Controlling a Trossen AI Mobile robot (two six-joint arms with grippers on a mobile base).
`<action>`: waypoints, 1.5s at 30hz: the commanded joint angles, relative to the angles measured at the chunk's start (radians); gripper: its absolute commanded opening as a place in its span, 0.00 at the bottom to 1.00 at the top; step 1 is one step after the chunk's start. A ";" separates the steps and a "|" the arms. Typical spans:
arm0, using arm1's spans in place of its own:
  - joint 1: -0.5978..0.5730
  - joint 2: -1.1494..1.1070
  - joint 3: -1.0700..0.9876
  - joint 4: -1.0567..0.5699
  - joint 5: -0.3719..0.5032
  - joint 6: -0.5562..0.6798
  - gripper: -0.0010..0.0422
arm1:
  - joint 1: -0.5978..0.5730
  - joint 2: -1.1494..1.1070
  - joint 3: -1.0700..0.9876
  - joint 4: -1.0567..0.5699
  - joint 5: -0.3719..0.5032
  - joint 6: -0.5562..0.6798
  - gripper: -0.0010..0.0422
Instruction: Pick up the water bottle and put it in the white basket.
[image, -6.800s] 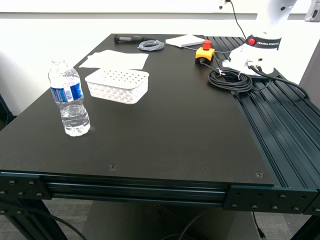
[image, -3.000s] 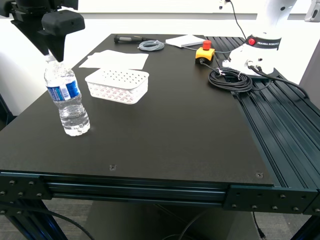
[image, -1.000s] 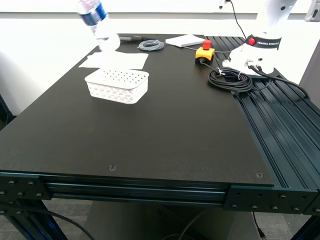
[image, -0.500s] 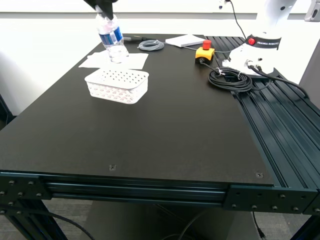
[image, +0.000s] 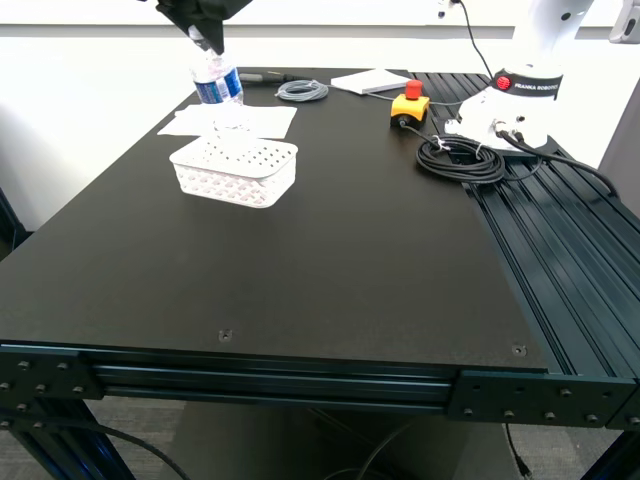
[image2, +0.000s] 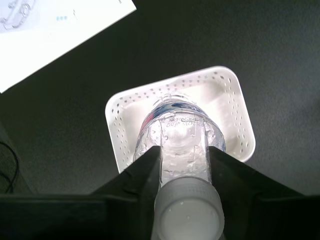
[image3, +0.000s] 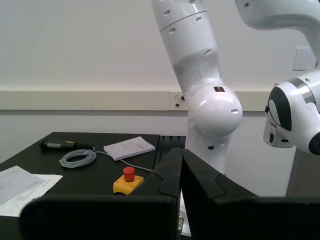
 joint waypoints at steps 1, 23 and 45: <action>0.000 0.000 0.001 0.003 0.001 0.000 0.02 | 0.001 -0.002 0.001 0.005 0.000 -0.007 0.43; 0.000 0.000 0.001 0.003 0.001 0.000 0.02 | 0.003 0.000 0.213 -0.035 0.000 -0.094 0.33; 0.000 0.000 0.001 0.003 0.001 0.000 0.02 | 0.003 0.000 0.213 -0.028 0.000 -0.093 0.05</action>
